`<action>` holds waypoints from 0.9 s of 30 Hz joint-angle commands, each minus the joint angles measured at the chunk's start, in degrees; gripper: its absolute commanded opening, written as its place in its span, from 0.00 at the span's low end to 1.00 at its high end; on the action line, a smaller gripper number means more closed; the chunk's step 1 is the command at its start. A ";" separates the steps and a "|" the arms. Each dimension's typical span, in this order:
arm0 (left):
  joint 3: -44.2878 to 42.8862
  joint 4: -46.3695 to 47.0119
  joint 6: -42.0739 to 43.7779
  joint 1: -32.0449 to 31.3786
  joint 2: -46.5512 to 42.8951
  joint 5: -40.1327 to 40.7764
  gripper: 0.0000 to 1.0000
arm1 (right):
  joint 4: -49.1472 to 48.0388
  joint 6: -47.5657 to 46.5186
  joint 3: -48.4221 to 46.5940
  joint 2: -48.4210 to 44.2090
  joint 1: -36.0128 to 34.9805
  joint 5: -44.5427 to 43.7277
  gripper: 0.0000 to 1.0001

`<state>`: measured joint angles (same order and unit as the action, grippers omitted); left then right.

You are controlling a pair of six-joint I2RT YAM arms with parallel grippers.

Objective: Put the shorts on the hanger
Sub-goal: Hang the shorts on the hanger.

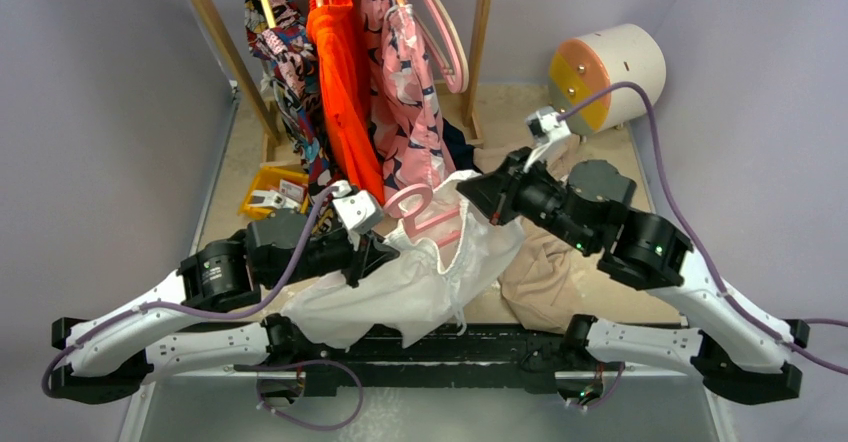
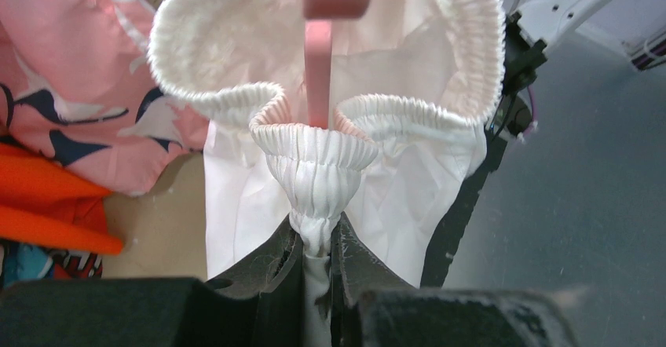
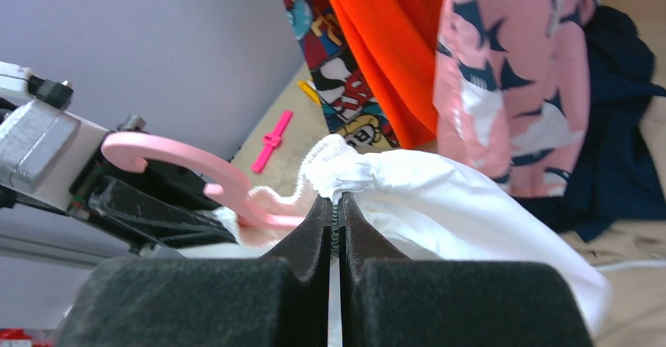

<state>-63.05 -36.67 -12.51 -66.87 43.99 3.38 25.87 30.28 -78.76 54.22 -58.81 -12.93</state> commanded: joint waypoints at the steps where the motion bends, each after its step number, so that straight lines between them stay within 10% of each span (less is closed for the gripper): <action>1: 0.21 13.01 -0.66 0.07 -1.81 -2.79 0.00 | -6.08 -1.66 -4.33 1.99 0.10 2.49 0.00; 18: -0.74 19.92 0.28 0.07 -4.08 -2.48 0.00 | -9.78 -5.07 -14.91 9.29 0.09 16.91 0.00; 27: 6.56 28.37 -4.12 0.07 -8.69 -5.39 0.00 | 3.07 -8.30 -19.16 13.36 0.07 19.82 0.53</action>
<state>-57.82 -19.09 -13.96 -66.83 37.39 -0.01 24.53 24.10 -94.76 67.22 -58.76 4.51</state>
